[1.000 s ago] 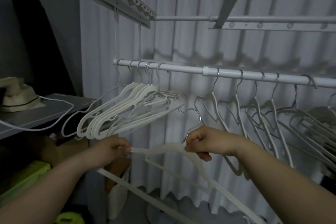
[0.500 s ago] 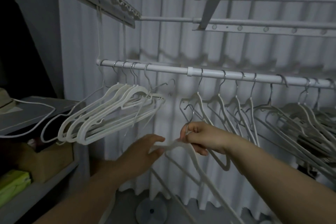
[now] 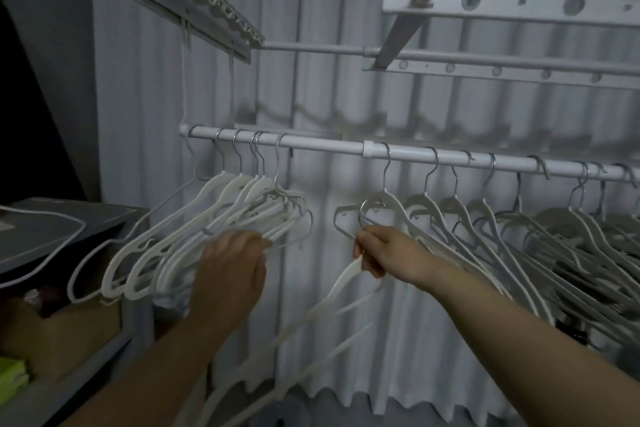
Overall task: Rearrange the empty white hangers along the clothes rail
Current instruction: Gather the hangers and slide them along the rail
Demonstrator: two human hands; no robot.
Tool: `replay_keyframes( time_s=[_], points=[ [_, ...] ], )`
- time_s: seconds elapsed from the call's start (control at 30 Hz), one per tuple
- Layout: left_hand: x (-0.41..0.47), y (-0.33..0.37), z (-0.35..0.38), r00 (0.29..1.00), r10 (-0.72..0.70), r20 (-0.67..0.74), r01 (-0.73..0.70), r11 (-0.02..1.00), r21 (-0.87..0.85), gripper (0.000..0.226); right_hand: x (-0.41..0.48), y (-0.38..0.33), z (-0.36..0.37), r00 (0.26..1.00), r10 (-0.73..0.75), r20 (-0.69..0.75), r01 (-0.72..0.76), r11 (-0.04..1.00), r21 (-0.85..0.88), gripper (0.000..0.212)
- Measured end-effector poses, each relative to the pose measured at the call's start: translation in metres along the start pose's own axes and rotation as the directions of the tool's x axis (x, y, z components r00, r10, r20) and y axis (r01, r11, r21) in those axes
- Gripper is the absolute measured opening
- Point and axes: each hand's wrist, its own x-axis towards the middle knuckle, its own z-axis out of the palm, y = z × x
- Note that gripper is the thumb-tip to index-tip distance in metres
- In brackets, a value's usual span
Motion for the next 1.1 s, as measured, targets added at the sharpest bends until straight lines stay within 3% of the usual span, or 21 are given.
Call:
replay_keyframes(
  time_s=[0.13, 0.4, 0.5, 0.63, 0.97, 1.1],
  points=[
    [0.015, -0.02, -0.013, 0.984, 0.042, -0.171, -0.003, 0.974, 0.226, 0.033, 0.022, -0.002, 0.005, 0.996, 0.015, -0.09, -0.012, 0.999, 0.036, 0.042],
    [0.029, -0.045, -0.02, 0.959, 0.145, -0.244, -0.054, 0.938, 0.343, 0.035, 0.07, -0.017, 0.012, 0.971, -0.03, -0.238, 0.024, 0.999, -0.03, 0.046],
    [0.033, -0.059, -0.015, 0.999, -0.037, -0.038, 0.048, 0.94, 0.338, 0.042, 0.082, -0.03, 0.006, 0.973, -0.028, -0.229, 0.025, 1.0, -0.014, 0.043],
    [0.033, -0.068, -0.005, 0.943, -0.271, 0.192, 0.231, 0.951, 0.207, 0.046, 0.098, -0.04, -0.005, 0.972, -0.024, -0.232, 0.009, 0.998, -0.066, 0.044],
    [0.025, -0.073, 0.008, 0.937, -0.282, 0.208, 0.287, 0.958, 0.007, 0.046, 0.134, -0.047, -0.01, 0.966, 0.016, -0.258, -0.025, 0.999, -0.03, 0.042],
    [0.045, -0.099, 0.022, 0.821, -0.36, 0.444, 0.443, 0.891, -0.097, 0.04, 0.138, -0.043, -0.001, 0.973, 0.02, -0.231, -0.029, 0.999, -0.038, 0.044]
  ],
)
